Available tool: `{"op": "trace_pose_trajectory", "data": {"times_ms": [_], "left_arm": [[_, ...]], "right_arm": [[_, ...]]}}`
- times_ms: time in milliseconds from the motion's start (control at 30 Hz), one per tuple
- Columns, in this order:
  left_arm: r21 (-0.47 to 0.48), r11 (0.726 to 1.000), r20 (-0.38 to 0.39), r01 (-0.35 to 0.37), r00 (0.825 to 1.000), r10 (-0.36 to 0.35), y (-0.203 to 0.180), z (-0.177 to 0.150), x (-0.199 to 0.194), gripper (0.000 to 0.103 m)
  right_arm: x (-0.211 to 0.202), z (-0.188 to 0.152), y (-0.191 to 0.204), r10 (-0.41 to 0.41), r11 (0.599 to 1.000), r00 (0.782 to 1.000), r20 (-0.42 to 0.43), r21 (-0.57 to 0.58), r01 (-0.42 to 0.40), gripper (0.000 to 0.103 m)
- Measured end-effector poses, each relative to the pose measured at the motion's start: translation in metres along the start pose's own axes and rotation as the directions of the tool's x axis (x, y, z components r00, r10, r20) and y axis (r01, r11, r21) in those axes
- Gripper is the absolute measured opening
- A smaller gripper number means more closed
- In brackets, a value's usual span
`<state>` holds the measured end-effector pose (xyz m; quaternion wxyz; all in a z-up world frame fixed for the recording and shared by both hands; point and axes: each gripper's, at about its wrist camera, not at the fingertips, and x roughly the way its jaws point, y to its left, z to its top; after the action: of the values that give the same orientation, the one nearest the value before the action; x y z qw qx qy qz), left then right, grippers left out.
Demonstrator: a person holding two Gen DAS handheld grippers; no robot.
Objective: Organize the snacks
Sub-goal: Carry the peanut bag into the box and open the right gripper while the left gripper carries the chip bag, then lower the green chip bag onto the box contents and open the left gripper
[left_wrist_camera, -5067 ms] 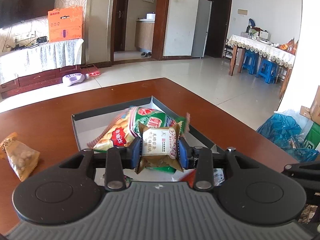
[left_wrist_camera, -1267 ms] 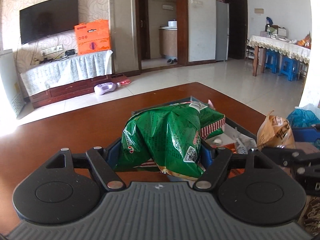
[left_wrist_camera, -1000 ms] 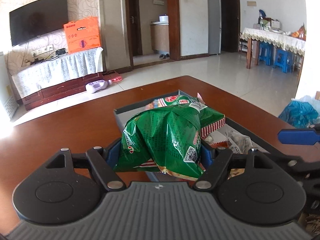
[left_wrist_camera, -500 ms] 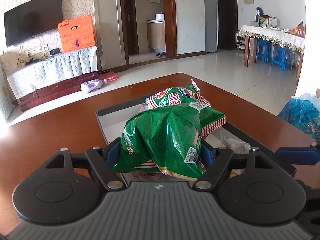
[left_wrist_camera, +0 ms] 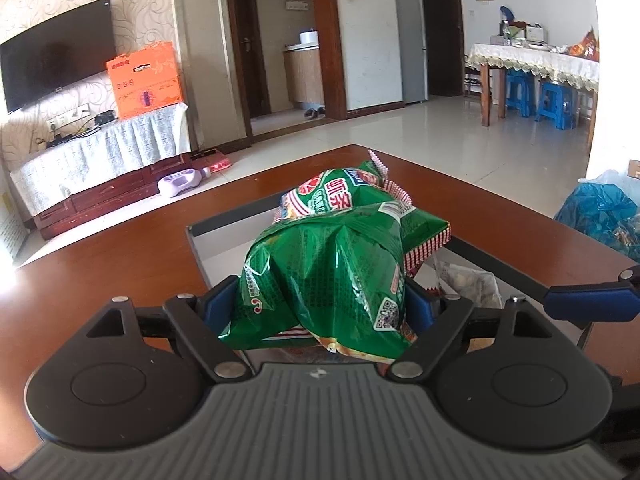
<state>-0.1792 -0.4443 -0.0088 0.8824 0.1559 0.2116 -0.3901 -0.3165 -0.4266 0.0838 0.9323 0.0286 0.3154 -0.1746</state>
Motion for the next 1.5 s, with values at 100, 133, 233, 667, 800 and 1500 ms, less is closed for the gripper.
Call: {"op": "trace_pose_trajectory", "data": {"times_ms": [100,133,233,667,800,1500], "left_arm": [[-0.017,1.0,0.001,-0.007,1.0,0.007,0.002,-0.005,-0.01,0.09],[-0.02,1.0,0.001,-0.014,1.0,0.014,0.003,-0.007,-0.014,0.09],[-0.027,0.998,-0.001,-0.05,0.999,0.05,0.005,-0.012,-0.027,0.096],[0.062,0.993,0.039,-0.105,0.994,0.103,0.011,-0.036,-0.09,0.1],[0.059,0.992,0.056,-0.115,0.992,0.111,0.012,-0.042,-0.105,0.1],[0.114,0.948,-0.055,-0.297,0.951,0.304,0.018,-0.099,-0.138,0.103]], "right_arm": [[-0.002,-0.001,0.0,-0.004,1.0,1.0,-0.005,-0.002,0.004,0.044],[-0.002,-0.002,0.001,-0.004,1.0,1.0,-0.01,-0.006,0.004,0.044],[-0.004,-0.002,0.002,-0.009,1.0,1.0,-0.024,-0.017,0.008,0.044],[-0.017,-0.014,0.005,-0.052,0.995,0.998,-0.037,-0.085,0.049,0.067],[-0.024,-0.017,0.01,-0.056,0.993,0.998,-0.029,-0.105,0.053,0.068],[-0.046,-0.02,0.004,-0.051,0.998,0.999,-0.012,-0.03,0.05,0.073]]}}
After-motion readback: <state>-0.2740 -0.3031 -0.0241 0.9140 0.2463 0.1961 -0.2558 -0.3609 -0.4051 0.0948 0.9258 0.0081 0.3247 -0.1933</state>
